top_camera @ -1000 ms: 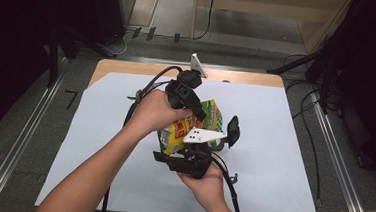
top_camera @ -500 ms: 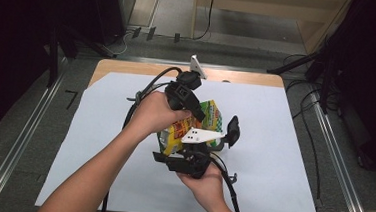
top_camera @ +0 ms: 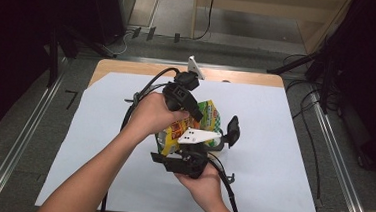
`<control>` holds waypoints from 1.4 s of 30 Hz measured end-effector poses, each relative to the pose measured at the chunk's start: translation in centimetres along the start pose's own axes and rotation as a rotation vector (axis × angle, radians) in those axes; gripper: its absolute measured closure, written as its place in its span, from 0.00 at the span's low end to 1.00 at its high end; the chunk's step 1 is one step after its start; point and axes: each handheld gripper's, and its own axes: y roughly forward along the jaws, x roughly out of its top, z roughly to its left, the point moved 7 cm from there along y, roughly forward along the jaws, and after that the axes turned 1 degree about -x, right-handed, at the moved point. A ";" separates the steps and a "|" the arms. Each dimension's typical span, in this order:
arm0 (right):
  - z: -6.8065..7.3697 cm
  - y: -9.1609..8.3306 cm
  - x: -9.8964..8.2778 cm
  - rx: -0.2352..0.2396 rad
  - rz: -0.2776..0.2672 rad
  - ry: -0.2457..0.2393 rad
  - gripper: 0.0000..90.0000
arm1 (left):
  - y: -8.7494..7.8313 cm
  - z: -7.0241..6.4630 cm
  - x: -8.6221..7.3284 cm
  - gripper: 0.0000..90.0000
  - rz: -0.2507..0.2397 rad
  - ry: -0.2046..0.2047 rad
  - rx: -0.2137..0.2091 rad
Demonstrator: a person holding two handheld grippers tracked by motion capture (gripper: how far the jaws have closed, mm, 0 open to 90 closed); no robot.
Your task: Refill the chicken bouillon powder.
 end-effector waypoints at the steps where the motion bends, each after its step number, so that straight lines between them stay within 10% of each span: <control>1: 0.0 0.0 0.0 0.000 0.000 0.000 0.69 | -0.1 0.0 0.0 0.94 -0.001 0.001 -0.001; 42: 0.1 0.4 0.0 0.014 0.017 -0.022 0.70 | -0.2 0.6 -0.3 0.94 -0.020 -0.007 -0.006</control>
